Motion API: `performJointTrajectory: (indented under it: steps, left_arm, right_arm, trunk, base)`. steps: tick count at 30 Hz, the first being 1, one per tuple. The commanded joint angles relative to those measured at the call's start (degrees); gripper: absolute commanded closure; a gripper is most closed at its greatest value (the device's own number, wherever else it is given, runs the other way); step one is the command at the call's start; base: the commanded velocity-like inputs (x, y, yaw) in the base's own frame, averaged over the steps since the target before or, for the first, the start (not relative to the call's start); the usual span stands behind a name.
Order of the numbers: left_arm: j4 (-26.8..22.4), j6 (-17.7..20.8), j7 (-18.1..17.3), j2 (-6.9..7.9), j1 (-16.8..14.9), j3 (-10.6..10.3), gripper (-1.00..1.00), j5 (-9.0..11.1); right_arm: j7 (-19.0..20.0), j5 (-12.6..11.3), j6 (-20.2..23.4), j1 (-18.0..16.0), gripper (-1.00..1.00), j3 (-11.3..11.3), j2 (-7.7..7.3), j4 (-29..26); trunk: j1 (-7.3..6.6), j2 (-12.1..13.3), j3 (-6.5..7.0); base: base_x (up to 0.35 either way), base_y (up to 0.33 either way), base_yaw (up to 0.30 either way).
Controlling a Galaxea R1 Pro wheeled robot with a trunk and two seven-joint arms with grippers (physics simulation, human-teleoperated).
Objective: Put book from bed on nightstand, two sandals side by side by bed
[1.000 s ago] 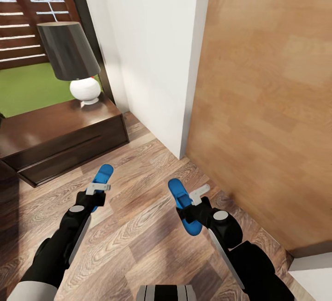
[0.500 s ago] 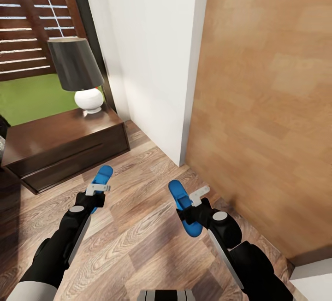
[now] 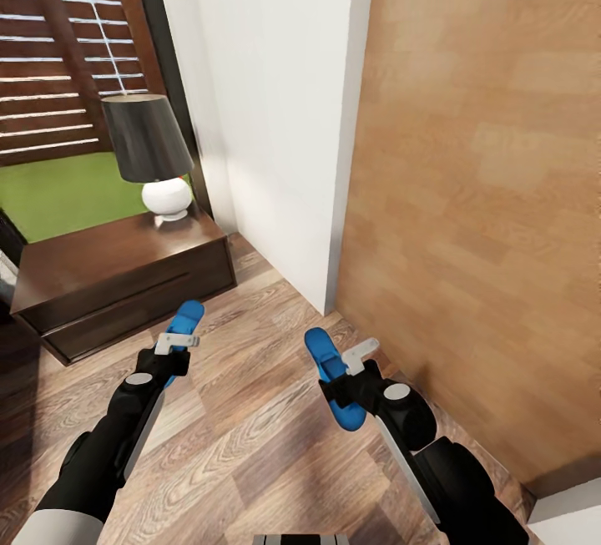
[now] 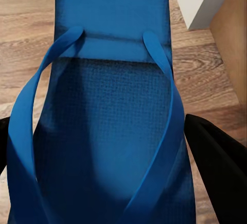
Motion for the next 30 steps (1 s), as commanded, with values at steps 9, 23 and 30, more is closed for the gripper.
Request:
performJointTrajectory:
  steps: [9, 23, 30]
  left_arm:
    - [0.0, 0.3, 0.2, 0.07, 0.0, -0.2, 1.0, -0.4]
    - [1.1, 0.2, 0.4, 0.04, 0.0, -0.2, 1.0, -0.5]
    - [1.3, 0.2, 0.4, 0.03, 0.0, -0.2, 1.0, -0.5]
  right_arm:
    - [0.2, 0.1, 0.3, 0.0, 1.0, 0.1, -0.02, 0.2]
    - [0.2, 0.2, 0.3, 0.0, 1.0, 0.2, 0.08, 0.9]
    - [0.1, 0.3, 0.3, 0.0, 1.0, 0.2, 0.23, 1.6]
  trunk:
    - [-0.24, 0.1, 1.95]
    - [-0.6, 0.3, 5.05]
    - [-0.78, 0.4, 6.6]
  base:
    - [0.0, 0.0, 0.0]
    - [0.0, 0.0, 0.0]
    - [0.0, 0.0, 0.0]
